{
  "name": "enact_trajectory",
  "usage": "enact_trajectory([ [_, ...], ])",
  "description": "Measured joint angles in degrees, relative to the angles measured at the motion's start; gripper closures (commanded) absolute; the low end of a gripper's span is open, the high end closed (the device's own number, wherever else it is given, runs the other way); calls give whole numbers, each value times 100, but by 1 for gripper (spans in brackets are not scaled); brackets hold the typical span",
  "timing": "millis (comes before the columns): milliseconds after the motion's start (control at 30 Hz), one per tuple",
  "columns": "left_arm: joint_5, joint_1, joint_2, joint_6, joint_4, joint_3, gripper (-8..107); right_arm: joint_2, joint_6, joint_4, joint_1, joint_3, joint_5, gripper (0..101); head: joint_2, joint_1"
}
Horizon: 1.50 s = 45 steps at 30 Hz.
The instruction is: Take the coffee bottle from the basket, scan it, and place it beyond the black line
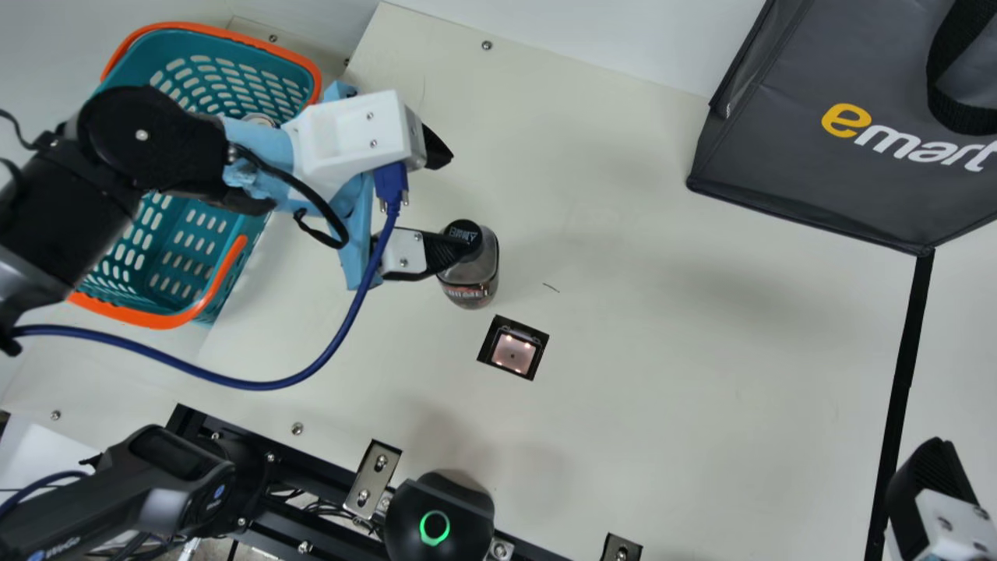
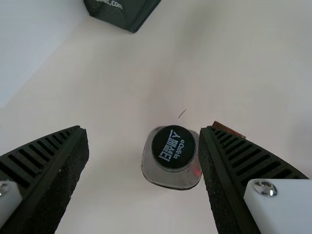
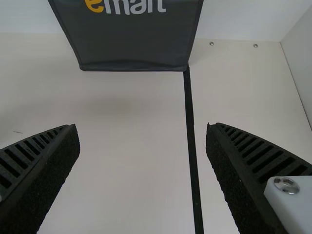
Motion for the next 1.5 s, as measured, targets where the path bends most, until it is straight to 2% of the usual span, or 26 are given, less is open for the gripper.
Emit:
enact_trajectory([
  [733, -473, 775, -671, -528, 154, 211, 9, 0, 0, 0, 0, 0, 0, 10, 9, 0],
  [1500, -655, 1516, -1015, -1252, 372, 188, 9, 0, 0, 0, 0, 0, 0, 10, 9, 0],
])
